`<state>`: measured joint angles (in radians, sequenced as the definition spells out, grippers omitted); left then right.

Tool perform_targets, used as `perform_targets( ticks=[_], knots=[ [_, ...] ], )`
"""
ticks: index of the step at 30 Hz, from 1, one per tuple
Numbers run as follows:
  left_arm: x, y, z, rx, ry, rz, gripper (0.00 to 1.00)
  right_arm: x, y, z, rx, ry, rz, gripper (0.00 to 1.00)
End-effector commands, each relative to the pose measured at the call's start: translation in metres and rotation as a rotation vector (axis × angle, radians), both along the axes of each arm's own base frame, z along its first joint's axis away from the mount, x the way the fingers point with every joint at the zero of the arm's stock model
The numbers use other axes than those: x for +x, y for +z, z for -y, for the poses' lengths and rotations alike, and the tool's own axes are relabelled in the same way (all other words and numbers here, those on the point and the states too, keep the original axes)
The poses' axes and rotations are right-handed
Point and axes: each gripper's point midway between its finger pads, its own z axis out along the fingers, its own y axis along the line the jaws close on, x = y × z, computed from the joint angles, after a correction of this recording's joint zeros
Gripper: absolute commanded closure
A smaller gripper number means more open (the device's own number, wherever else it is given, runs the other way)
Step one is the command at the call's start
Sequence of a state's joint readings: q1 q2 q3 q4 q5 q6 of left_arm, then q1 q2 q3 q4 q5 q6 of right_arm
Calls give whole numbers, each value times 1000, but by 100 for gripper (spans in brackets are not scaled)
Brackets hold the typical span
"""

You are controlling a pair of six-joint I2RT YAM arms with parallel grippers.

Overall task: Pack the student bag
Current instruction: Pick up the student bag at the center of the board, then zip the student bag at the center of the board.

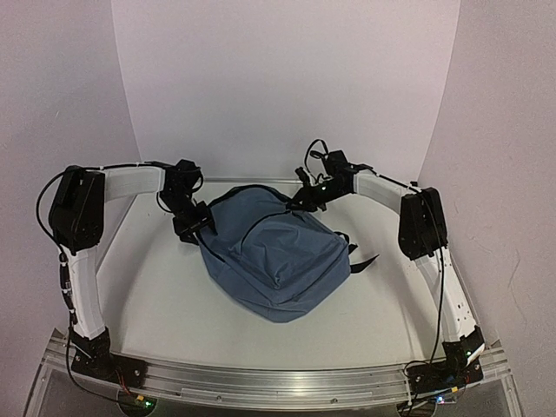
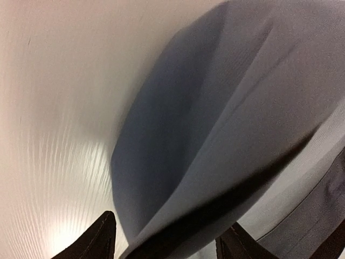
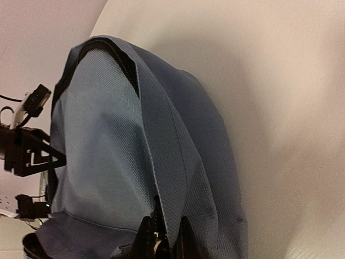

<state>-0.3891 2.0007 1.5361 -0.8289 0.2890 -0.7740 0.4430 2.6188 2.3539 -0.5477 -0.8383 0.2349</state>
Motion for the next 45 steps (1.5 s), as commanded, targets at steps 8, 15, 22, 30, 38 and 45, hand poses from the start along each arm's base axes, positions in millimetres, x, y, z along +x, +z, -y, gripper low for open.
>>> perform_targets(
  ticks=[8,15,22,30,38,45],
  knots=[
    [88,82,6,-69,-134,339,35,-29,183,-9,334,-6,27,100],
    [70,142,8,-108,-209,472,34,-38,196,-3,371,-22,-2,100],
    [17,181,74,-221,-463,599,24,-41,225,5,416,-26,45,100],
    [-13,241,157,-126,-838,917,28,-53,248,7,518,-38,-6,100],
    [-37,225,222,51,-1200,1042,37,-62,251,7,542,-43,-49,100],
    [-34,205,232,154,-1335,1105,45,-73,252,4,553,-32,-73,100]
  ],
)
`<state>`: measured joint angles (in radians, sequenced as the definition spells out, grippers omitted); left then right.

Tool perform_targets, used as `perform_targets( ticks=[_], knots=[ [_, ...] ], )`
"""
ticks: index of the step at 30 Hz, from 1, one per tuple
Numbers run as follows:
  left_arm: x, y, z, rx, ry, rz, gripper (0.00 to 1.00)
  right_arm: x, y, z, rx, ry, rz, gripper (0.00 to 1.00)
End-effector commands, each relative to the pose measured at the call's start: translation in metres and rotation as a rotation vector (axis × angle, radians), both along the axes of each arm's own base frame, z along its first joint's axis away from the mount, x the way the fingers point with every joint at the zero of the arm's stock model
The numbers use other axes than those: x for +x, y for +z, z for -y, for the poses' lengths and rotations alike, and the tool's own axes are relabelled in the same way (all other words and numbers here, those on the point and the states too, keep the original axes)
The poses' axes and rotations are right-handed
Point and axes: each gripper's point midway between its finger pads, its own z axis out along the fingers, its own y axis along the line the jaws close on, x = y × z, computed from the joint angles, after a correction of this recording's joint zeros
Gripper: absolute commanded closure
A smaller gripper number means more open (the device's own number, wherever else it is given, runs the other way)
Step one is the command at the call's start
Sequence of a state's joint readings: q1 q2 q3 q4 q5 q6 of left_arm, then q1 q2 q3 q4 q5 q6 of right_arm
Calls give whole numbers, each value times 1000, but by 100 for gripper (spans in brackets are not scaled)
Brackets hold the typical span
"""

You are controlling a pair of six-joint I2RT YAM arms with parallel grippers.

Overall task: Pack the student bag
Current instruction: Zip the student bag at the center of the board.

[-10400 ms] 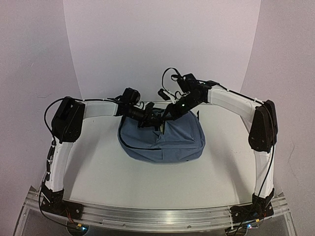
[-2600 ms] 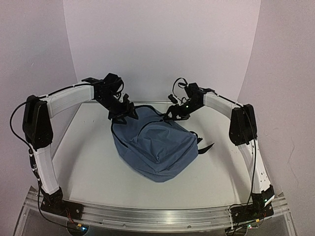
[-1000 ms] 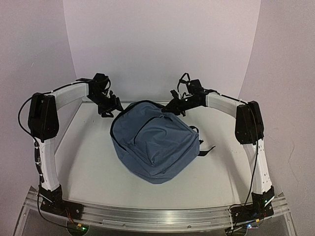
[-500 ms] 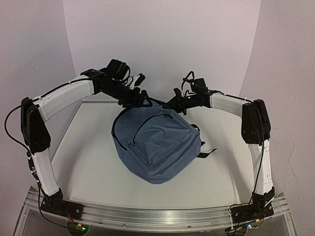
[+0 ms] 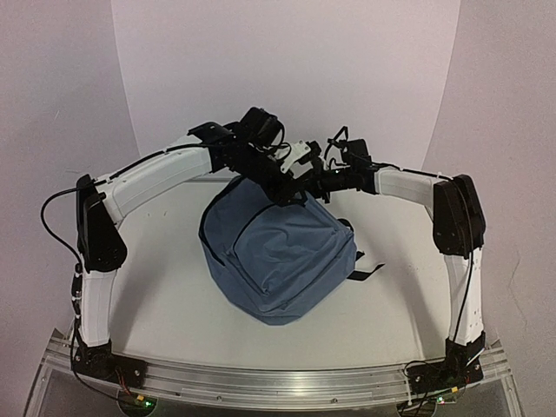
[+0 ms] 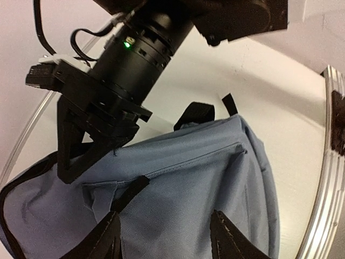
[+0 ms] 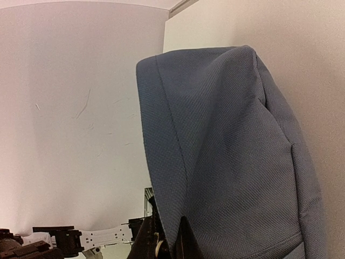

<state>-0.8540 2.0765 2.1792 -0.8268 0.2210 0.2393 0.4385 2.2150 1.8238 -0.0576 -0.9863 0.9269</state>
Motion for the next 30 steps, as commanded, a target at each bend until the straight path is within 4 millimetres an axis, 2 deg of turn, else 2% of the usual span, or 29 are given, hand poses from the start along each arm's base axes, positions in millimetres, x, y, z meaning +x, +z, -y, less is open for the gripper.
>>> perform_targets(
  ticks=[1,9,14,18,26,30],
  knots=[
    [13,0,-7,85,-59,162,46,-30,140,0,206,87,289,100],
    [24,-24,-1,146,-87,196,49,-34,140,-2,214,87,279,100],
    [22,-31,2,147,-102,181,49,-34,138,-3,218,87,268,100],
    [33,-37,4,168,-82,207,50,-37,140,-7,225,95,267,100],
    [55,-43,10,185,-16,251,58,-39,140,-9,231,102,261,100],
    [60,-38,11,172,11,261,72,-38,139,-9,231,102,260,100]
  ],
)
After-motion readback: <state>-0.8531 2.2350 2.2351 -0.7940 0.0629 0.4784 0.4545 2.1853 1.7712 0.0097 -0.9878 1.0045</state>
